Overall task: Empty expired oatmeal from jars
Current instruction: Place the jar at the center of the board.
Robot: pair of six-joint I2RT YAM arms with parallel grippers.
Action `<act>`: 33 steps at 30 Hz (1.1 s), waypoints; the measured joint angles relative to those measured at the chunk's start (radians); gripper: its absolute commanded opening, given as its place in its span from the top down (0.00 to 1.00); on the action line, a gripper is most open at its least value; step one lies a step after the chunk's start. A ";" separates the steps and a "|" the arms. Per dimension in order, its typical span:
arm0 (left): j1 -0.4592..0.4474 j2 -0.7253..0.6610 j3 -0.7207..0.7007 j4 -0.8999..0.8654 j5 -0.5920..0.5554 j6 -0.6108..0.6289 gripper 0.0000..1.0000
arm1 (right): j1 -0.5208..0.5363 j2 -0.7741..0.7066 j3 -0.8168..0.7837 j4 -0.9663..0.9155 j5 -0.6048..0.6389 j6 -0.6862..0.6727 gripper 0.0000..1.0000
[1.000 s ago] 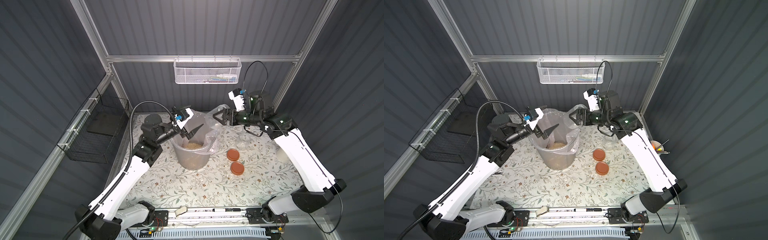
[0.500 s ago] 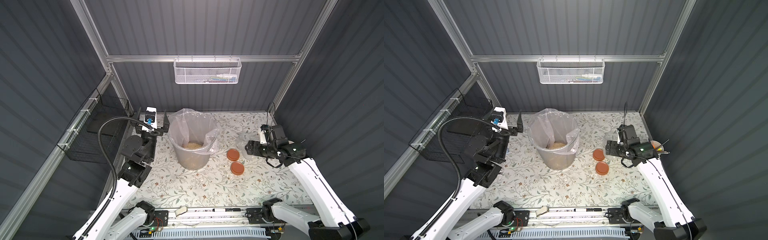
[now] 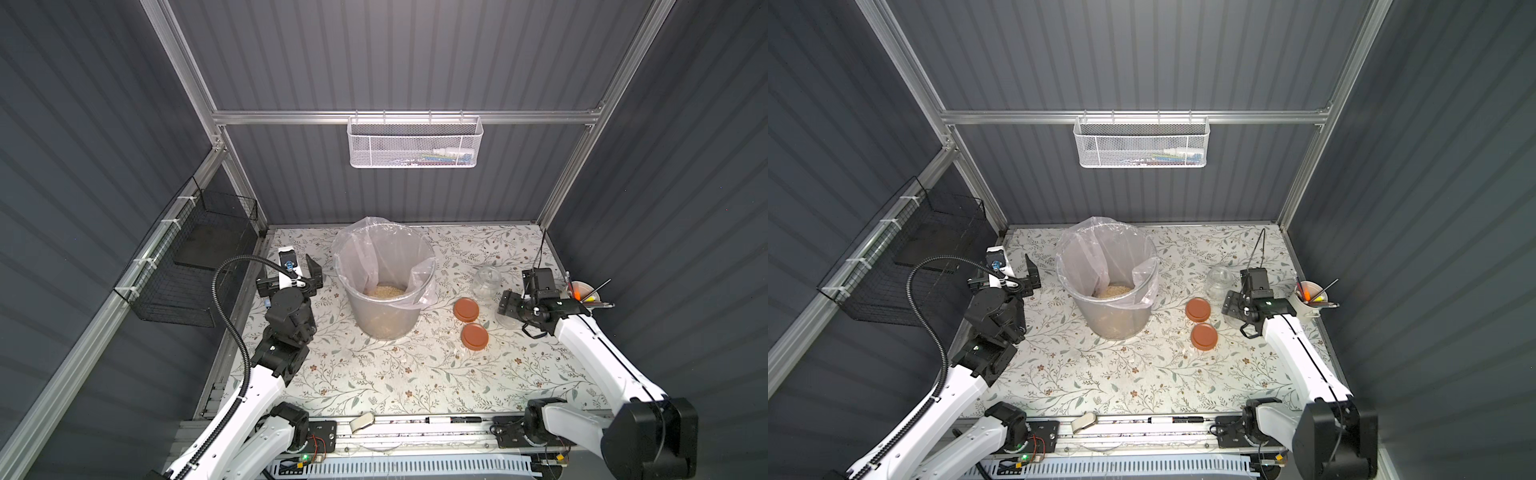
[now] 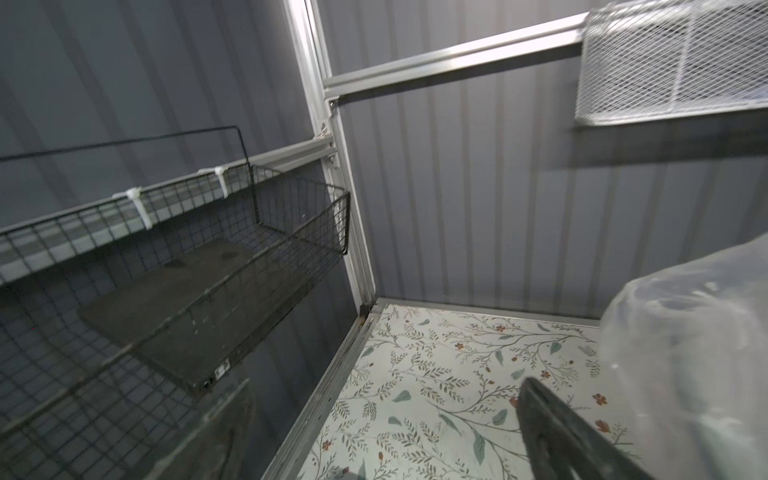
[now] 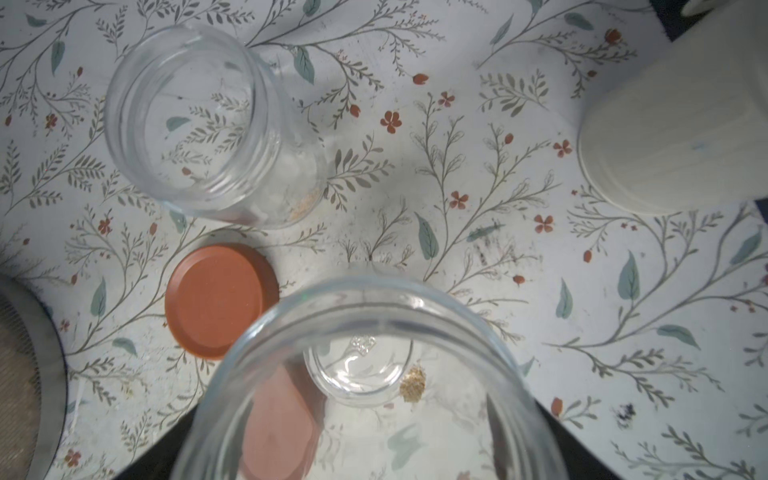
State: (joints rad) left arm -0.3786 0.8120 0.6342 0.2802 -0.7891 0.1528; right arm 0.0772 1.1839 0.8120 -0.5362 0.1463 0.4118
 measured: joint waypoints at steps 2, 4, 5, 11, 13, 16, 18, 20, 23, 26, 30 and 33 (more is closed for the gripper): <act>0.043 0.002 -0.032 -0.011 0.008 -0.047 0.00 | -0.006 0.040 -0.008 0.041 0.000 0.000 0.85; 0.084 0.012 -0.072 -0.018 0.020 -0.097 0.00 | -0.010 0.079 -0.012 0.072 0.000 0.001 0.83; 0.100 0.022 -0.088 -0.019 0.025 -0.118 0.00 | -0.010 0.094 -0.014 0.086 0.000 0.002 0.82; 0.144 0.163 -0.117 0.004 0.062 -0.210 0.00 | -0.010 0.163 -0.020 0.159 0.000 0.016 0.81; 0.144 0.221 -0.125 0.050 0.072 -0.217 0.00 | -0.010 0.172 -0.025 0.180 0.002 0.022 0.80; 0.144 0.288 -0.152 0.128 0.079 -0.221 0.00 | -0.010 0.177 -0.037 0.202 0.002 0.027 0.74; 0.144 0.330 -0.168 0.167 0.085 -0.221 0.00 | -0.009 0.185 -0.040 0.207 0.003 0.028 0.68; 0.144 0.370 -0.183 0.203 0.090 -0.217 0.00 | -0.009 0.188 -0.040 0.215 0.004 0.029 0.60; 0.144 0.425 -0.201 0.265 0.095 -0.197 0.00 | -0.009 0.193 -0.039 0.220 0.008 0.029 0.43; 0.144 0.476 -0.204 0.311 0.103 -0.178 0.00 | -0.008 0.203 -0.032 0.222 0.011 0.029 0.26; 0.144 0.529 -0.205 0.346 0.117 -0.166 0.00 | -0.008 0.216 -0.019 0.219 0.012 0.030 0.12; 0.144 0.548 -0.216 0.375 0.126 -0.162 0.00 | -0.008 0.216 -0.013 0.204 0.011 0.031 0.02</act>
State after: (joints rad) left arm -0.2344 1.3602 0.4179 0.6548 -0.6636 -0.0093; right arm 0.0692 1.4002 0.7990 -0.3321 0.1574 0.4423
